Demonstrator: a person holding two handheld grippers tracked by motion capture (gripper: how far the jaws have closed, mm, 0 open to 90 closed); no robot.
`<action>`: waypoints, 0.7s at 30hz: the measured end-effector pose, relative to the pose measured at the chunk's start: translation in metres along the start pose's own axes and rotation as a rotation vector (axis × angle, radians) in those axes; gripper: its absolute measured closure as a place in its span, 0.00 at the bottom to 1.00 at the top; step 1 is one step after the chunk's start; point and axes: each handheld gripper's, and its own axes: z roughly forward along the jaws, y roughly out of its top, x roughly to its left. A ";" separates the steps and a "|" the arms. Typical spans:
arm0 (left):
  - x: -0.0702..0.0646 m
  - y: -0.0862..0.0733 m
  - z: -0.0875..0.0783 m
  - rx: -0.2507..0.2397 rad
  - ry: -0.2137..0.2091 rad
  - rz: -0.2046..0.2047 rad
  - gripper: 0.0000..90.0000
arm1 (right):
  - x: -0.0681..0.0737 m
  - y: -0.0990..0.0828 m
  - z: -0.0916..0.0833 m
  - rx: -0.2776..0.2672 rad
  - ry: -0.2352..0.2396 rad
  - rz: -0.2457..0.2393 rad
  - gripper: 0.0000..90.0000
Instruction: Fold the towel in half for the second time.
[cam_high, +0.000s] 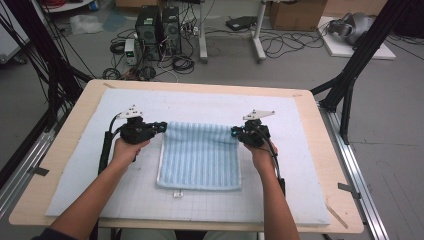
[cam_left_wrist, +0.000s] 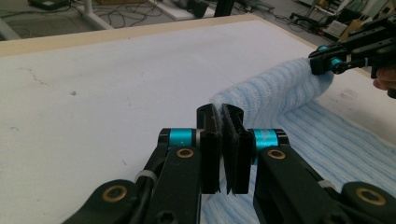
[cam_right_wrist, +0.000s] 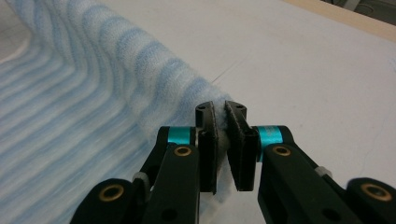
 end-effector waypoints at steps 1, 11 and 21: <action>-0.002 -0.002 -0.003 -0.001 -0.002 0.004 0.95 | 0.002 -0.002 -0.002 -0.007 0.005 0.003 0.93; -0.026 -0.023 -0.029 -0.026 -0.039 0.024 0.95 | 0.035 -0.019 -0.027 -0.024 0.033 -0.050 0.92; -0.052 -0.051 -0.055 0.002 -0.050 0.050 0.95 | 0.067 -0.051 -0.055 -0.067 0.045 -0.046 0.92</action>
